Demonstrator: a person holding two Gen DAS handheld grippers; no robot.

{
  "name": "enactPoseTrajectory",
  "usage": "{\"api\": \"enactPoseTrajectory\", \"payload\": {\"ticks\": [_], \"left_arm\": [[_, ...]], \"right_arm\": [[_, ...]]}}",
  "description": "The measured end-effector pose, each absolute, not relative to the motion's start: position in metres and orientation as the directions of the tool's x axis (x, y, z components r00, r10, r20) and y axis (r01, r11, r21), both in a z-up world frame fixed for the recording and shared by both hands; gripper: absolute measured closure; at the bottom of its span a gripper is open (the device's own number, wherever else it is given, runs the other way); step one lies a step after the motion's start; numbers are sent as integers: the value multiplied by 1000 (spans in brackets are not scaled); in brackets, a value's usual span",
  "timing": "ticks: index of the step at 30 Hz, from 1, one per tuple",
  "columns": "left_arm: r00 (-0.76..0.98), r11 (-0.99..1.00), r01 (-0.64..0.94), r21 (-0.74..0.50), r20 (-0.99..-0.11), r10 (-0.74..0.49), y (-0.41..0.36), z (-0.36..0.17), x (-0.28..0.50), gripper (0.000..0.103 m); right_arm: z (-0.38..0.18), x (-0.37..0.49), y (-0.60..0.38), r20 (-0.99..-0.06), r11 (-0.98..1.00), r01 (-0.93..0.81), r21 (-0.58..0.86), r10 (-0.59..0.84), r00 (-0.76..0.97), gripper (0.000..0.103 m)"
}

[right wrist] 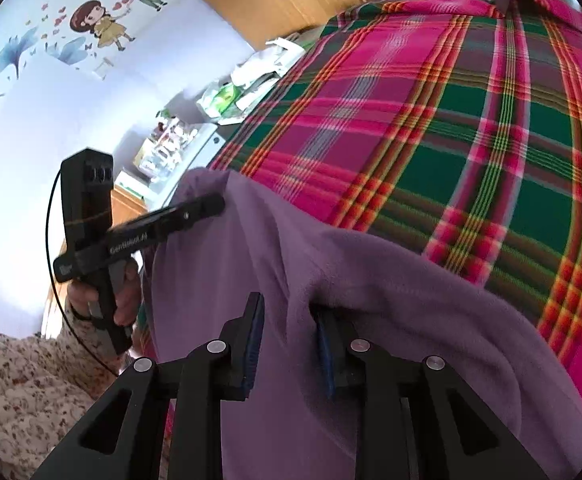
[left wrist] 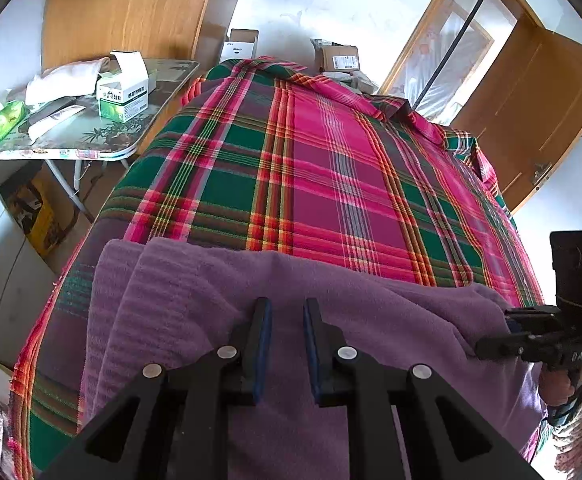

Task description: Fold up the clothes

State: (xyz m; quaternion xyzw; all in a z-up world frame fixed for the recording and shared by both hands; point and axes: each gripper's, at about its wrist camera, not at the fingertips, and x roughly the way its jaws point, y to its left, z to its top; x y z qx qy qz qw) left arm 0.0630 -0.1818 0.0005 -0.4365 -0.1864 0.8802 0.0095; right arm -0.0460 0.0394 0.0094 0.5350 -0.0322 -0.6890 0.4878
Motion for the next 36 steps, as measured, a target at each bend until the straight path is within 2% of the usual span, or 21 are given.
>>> {"api": "enactPoseTrajectory", "payload": {"ticks": [11,16,22,29,36], "left_arm": [[-611,-924,154,-350,-769,189,-184,0,62,87],[-606,-924,163,-346,-774,183,-182,0,61,87],[-604,-926,176,-335,-779,167,-179,1,61,87],[-640,-942,162,-293,-758,126,-169,20,58,87],[-647,-955,18,-296,-732,215,-135,38,37,87]], "right_arm": [[27,-81,56,-620,-538,591,601,-781,-80,76],[22,-101,56,-617,-551,547,630,-783,-79,76],[14,-113,50,-659,-585,544,602,-748,-75,76],[14,-105,37,-767,-637,624,452,-635,-93,72],[42,-88,62,-786,-644,688,334,-593,-173,67]]}}
